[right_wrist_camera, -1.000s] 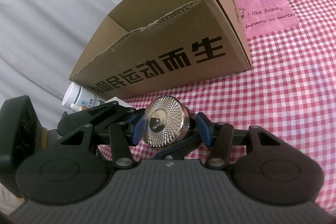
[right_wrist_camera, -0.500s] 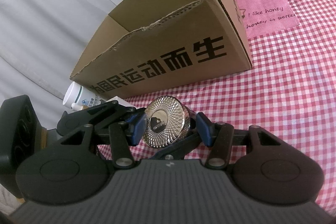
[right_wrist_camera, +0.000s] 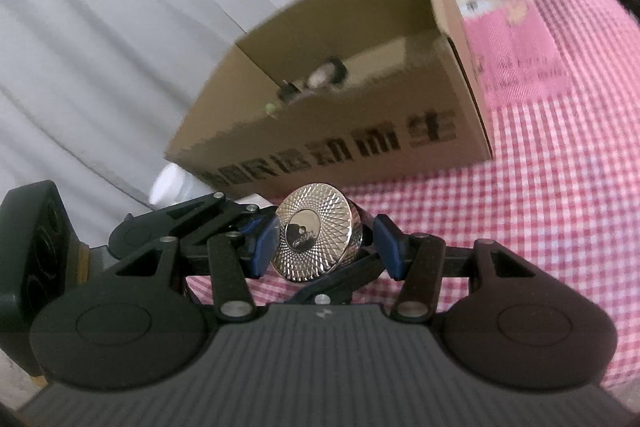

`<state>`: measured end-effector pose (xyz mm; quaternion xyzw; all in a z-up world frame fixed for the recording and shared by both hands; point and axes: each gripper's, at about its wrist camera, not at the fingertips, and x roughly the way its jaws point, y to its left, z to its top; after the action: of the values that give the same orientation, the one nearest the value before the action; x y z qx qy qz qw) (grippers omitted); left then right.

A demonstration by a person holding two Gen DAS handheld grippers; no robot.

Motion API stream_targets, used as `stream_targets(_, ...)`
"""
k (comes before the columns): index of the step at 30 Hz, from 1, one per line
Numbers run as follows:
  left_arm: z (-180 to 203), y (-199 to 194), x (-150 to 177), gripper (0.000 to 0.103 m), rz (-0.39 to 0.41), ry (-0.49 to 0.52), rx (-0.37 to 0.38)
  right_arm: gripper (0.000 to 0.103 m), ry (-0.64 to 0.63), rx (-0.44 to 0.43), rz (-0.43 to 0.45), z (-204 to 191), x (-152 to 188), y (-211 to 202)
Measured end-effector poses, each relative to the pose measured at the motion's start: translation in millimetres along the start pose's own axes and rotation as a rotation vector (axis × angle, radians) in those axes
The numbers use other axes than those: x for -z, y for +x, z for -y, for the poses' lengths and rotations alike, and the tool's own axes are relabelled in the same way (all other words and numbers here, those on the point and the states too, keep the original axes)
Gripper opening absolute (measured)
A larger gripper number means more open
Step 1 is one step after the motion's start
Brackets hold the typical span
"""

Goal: Organize rigid objects
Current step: 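Lift the gold-lidded jar with the right gripper and carry it over the box, then lower the jar into the box and open the right gripper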

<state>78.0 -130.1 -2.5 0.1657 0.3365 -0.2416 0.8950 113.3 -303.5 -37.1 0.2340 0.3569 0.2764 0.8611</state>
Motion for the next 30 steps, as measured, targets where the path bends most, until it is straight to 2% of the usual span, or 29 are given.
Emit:
stream_targets(8, -23, -45, -49, 0.057, 0.09, -0.048, -0.028, 0.052, -0.119, -0.028, 0.074, -47, -42, -40)
stream_targets(12, -41, -43, -81, 0.057, 0.08, -0.08, -0.042, 0.052, -0.151, -0.051, 0.064, -59, -76, -40)
stream_targets(16, -70, -20, -109, 0.057, 0.028, -0.157, -0.035, 0.052, -0.149, -0.057, 0.015, -60, -119, -22)
stream_targets(23, -118, 50, -129, 0.057, -0.075, -0.364, -0.084, 0.052, -0.124, -0.028, -0.152, -48, -195, 53)
stream_targets(30, -156, 104, -134, 0.057, -0.167, -0.526, -0.086, 0.052, -0.15, 0.038, -0.282, -35, -233, 116)
